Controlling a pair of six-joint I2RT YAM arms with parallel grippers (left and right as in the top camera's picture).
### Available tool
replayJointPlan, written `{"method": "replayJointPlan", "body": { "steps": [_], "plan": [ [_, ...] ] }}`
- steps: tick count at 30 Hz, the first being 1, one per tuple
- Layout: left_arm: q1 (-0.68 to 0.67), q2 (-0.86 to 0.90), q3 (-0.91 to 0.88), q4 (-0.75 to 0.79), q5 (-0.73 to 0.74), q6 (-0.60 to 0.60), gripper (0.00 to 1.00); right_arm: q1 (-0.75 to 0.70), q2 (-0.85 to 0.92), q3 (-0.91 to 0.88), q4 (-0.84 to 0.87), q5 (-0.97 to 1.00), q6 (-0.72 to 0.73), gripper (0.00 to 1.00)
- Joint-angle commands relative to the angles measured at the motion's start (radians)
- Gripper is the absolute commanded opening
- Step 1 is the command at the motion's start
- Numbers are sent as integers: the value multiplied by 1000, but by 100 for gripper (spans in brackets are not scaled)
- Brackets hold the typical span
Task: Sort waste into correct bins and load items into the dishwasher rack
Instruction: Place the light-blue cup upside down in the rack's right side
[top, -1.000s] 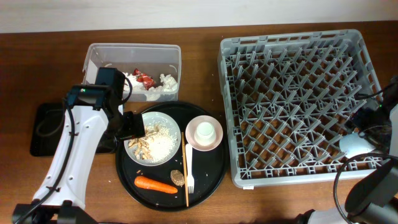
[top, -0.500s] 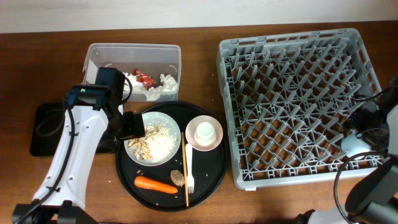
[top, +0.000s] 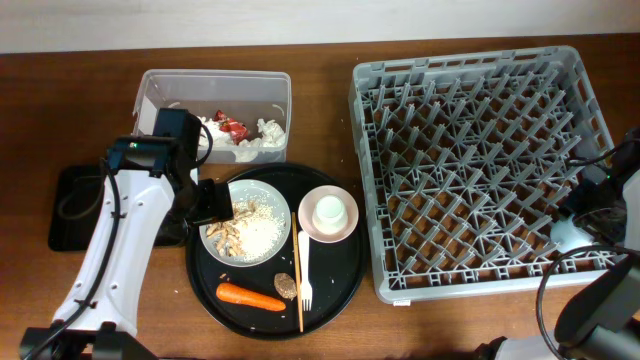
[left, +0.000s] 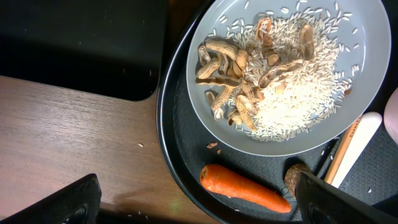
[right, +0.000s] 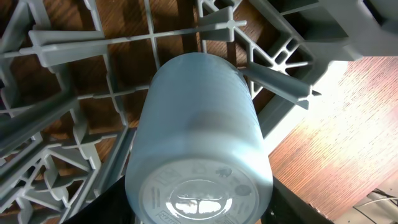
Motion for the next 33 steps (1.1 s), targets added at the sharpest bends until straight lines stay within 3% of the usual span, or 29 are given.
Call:
{"method": "replayJointPlan", "body": {
  "steps": [1,7,20,21,23,25,33],
  "plan": [
    [5,-11,-3,-1,-14,-10,99,3,-92,9,-24,-37,0,52],
    [5,-11,-3,-1,-14,-10,99,3,-178,111,-151,-41,-12,52],
    [5,-11,-3,-1,-14,-10,99,4,-99,81,-58,-63,-11,55],
    [5,-11,-3,-1,-14,-10,99,4,-89,79,-53,-63,-11,61],
    [5,-11,-3,0,-14,-10,99,4,-68,79,-45,-63,-11,63],
    [5,-11,-3,-1,-14,-10,99,4,-66,79,-49,-63,-11,81],
    [5,-11,-3,-1,-14,-10,99,4,-67,79,-68,-103,-12,81]
  ]
}}
